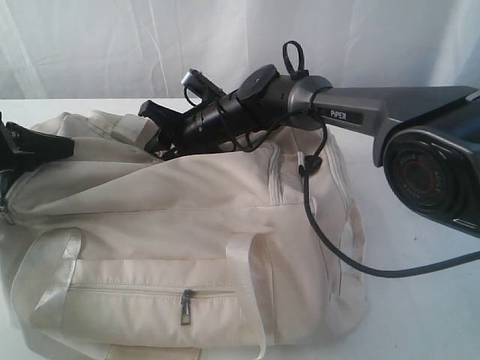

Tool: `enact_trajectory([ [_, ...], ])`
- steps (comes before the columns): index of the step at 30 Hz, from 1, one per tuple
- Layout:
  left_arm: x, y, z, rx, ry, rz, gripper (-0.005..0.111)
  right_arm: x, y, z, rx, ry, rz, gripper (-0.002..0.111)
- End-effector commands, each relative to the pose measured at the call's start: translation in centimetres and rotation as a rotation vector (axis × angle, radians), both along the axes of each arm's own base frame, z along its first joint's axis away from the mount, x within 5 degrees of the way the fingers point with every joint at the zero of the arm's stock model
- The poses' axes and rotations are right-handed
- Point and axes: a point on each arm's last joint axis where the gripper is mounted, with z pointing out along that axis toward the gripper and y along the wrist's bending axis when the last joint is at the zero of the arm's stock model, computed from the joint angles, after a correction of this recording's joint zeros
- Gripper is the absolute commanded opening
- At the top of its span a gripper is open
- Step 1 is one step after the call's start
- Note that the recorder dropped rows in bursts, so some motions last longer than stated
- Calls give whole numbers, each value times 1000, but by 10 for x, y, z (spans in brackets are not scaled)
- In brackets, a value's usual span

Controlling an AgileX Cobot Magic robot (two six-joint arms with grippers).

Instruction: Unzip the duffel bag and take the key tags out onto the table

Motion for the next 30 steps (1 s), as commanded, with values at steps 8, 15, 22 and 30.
enact_trajectory([
  [8, -4, 0, 2, 8, -3, -14, 0, -11, 14, -26, -58, -55, 143, 0],
  [15, -3, 0, 2, 9, -3, -13, 0, 4, 12, 11, -15, -214, 138, 0],
  [22, -4, -1, 2, 6, -3, -17, 0, 14, -4, 23, -32, -279, 183, 39],
  [30, -5, -4, 14, 27, -110, -103, 6, 5, -6, 21, -44, -260, 308, 64],
])
